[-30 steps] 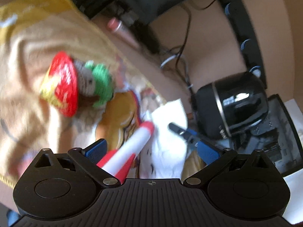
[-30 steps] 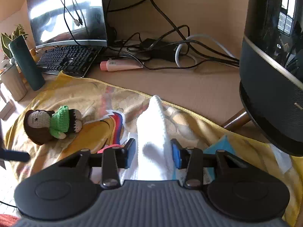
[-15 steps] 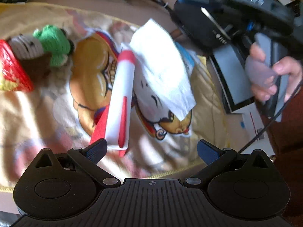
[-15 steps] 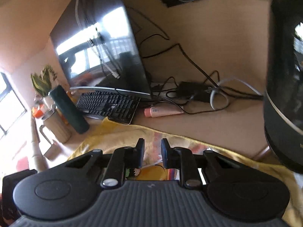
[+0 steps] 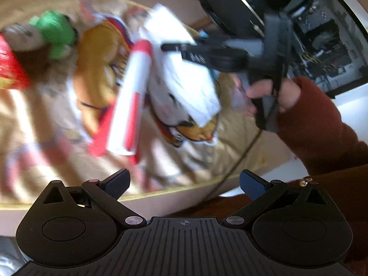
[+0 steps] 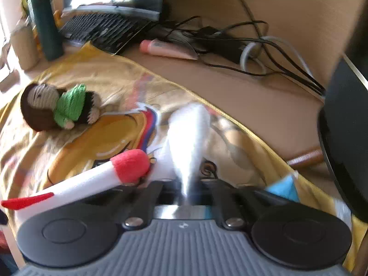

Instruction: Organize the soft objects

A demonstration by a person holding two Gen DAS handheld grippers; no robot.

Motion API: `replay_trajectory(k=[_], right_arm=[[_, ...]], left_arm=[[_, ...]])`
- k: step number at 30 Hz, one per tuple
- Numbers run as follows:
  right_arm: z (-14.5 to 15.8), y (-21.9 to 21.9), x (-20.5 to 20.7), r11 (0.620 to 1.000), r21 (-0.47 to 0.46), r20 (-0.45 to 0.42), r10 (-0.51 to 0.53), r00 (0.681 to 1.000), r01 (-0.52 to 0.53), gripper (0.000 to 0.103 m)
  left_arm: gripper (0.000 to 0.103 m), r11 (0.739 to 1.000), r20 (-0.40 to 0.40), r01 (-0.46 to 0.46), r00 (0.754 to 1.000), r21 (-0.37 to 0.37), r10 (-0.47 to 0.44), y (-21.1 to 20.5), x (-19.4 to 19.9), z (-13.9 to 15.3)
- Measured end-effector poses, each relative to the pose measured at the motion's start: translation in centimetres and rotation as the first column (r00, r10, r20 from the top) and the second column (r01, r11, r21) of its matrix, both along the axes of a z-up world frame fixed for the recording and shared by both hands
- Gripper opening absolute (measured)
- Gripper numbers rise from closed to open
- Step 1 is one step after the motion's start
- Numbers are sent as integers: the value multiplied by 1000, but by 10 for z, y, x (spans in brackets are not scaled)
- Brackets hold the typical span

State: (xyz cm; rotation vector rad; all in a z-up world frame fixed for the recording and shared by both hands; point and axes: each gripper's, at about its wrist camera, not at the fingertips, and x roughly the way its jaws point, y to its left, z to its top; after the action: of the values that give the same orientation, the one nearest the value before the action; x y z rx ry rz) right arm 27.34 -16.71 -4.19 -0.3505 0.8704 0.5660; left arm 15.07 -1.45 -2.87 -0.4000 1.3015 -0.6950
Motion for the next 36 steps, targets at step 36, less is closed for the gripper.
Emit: replay_trajectory(k=[36], right_arm=[[-15, -56, -89, 976, 145, -259, -123, 958, 165, 39]], left_arm=[[103, 985, -22, -159, 987, 67, 161, 52, 18, -25]])
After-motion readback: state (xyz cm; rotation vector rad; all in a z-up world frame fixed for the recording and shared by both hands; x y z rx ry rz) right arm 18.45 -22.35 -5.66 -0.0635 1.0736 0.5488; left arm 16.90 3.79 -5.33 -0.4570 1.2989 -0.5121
